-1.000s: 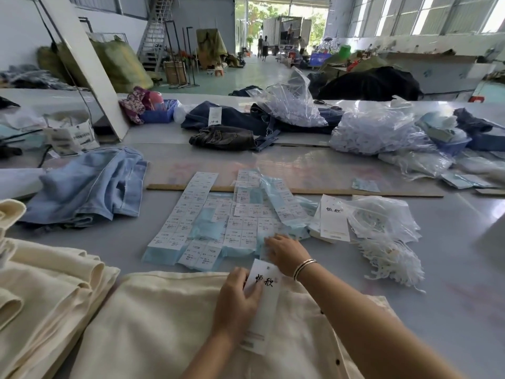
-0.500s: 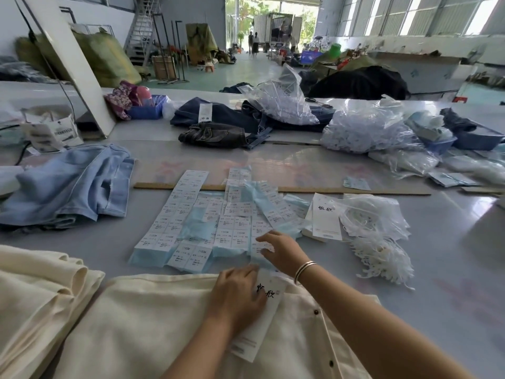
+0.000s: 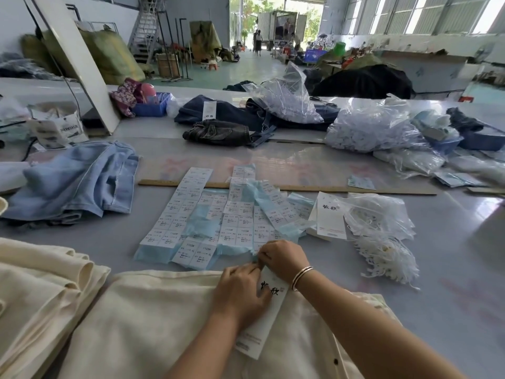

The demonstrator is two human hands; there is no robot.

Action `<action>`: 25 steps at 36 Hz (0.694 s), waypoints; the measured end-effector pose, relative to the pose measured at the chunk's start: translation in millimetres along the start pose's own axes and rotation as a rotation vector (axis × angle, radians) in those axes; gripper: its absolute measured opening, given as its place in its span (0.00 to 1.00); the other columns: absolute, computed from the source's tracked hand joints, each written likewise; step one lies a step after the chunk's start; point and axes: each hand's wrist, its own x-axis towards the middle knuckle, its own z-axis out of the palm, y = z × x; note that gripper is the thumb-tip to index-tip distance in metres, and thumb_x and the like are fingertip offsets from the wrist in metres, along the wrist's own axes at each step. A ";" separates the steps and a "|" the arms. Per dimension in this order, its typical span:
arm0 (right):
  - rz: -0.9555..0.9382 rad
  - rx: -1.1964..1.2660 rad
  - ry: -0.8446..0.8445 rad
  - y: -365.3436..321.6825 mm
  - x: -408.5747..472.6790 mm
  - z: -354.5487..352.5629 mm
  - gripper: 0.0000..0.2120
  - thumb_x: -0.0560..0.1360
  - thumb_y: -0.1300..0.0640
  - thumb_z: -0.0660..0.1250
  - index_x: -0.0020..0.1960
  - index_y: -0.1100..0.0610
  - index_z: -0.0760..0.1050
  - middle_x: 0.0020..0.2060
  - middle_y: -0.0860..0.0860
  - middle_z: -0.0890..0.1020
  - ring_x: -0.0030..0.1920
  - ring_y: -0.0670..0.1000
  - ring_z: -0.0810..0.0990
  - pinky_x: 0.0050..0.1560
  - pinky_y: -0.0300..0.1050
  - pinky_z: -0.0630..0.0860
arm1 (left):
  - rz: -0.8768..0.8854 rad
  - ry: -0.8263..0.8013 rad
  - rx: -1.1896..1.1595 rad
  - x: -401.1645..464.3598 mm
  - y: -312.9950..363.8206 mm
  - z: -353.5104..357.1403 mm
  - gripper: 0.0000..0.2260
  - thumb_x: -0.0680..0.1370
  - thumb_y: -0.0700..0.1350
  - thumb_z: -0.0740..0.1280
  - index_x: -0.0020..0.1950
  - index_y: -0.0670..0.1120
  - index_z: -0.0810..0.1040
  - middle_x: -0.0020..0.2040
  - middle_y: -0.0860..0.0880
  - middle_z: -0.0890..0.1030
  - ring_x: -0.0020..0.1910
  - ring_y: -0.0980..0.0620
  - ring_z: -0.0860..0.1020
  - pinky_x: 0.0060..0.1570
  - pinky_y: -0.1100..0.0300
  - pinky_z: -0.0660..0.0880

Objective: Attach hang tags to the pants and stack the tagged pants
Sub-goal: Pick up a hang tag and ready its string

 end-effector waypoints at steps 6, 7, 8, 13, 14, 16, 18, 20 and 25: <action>0.201 0.274 -0.005 1.7 4.6 -5.1 0.11 0.75 0.50 0.64 0.46 0.53 0.83 0.45 0.51 0.84 0.44 0.52 0.80 0.45 0.45 0.77 | -0.011 -0.014 0.013 0.5 0.9 -1.9 0.27 0.73 0.57 0.52 0.69 0.51 0.71 0.67 0.55 0.74 0.66 0.58 0.70 0.65 0.60 0.57; 0.240 0.344 0.029 2.6 6.3 -5.9 0.10 0.75 0.52 0.65 0.45 0.55 0.83 0.44 0.52 0.84 0.43 0.52 0.80 0.45 0.45 0.77 | -0.008 -0.014 0.018 0.5 0.8 -1.9 0.26 0.74 0.57 0.52 0.69 0.51 0.71 0.68 0.56 0.73 0.67 0.58 0.69 0.65 0.61 0.57; 0.255 0.378 0.052 3.7 7.6 -6.7 0.10 0.76 0.53 0.65 0.45 0.56 0.83 0.44 0.52 0.84 0.42 0.51 0.80 0.47 0.46 0.78 | -0.005 -0.013 0.020 0.5 0.4 -1.9 0.25 0.74 0.57 0.53 0.69 0.52 0.70 0.68 0.56 0.73 0.67 0.58 0.69 0.65 0.61 0.57; 0.078 0.153 -0.084 9.7 4.9 -11.0 0.13 0.77 0.45 0.62 0.56 0.48 0.81 0.56 0.46 0.81 0.55 0.49 0.77 0.61 0.50 0.69 | -0.009 -0.033 0.030 0.5 0.7 -3.0 0.29 0.73 0.58 0.49 0.71 0.52 0.68 0.69 0.56 0.72 0.68 0.59 0.68 0.65 0.62 0.56; 0.047 0.132 -0.089 9.7 3.2 -11.7 0.14 0.77 0.44 0.62 0.57 0.46 0.80 0.58 0.44 0.80 0.57 0.48 0.76 0.62 0.49 0.66 | -0.010 -0.035 0.031 0.7 0.6 -2.8 0.29 0.72 0.59 0.49 0.71 0.52 0.68 0.69 0.56 0.72 0.68 0.59 0.68 0.65 0.62 0.56; 0.000 0.061 -0.081 8.8 0.5 -12.0 0.15 0.78 0.43 0.61 0.59 0.45 0.79 0.59 0.43 0.79 0.58 0.47 0.75 0.61 0.47 0.64 | -0.012 -0.037 0.029 1.1 0.4 -2.3 0.29 0.73 0.59 0.49 0.71 0.52 0.68 0.69 0.56 0.72 0.68 0.59 0.68 0.65 0.62 0.56; -0.032 -0.020 -0.072 6.6 -0.7 -12.9 0.16 0.79 0.43 0.58 0.59 0.45 0.79 0.57 0.43 0.79 0.55 0.48 0.76 0.59 0.47 0.64 | -0.010 -0.033 0.025 1.0 0.4 -2.0 0.29 0.73 0.58 0.49 0.71 0.52 0.68 0.69 0.56 0.73 0.67 0.59 0.68 0.65 0.61 0.56; -0.043 -0.070 -0.054 2.8 -0.8 -12.1 0.16 0.79 0.44 0.57 0.58 0.47 0.80 0.55 0.44 0.80 0.53 0.49 0.77 0.58 0.47 0.66 | -0.010 -0.029 0.014 0.9 0.7 -2.3 0.29 0.73 0.58 0.50 0.71 0.51 0.69 0.68 0.56 0.73 0.67 0.59 0.69 0.65 0.61 0.57; 0.049 -0.056 -0.024 -9.7 2.8 -9.0 0.14 0.79 0.49 0.59 0.51 0.52 0.81 0.50 0.48 0.82 0.50 0.52 0.79 0.54 0.46 0.69 | -0.008 -0.034 0.025 1.4 0.2 -3.0 0.27 0.73 0.59 0.50 0.68 0.53 0.70 0.67 0.57 0.73 0.66 0.58 0.69 0.64 0.62 0.56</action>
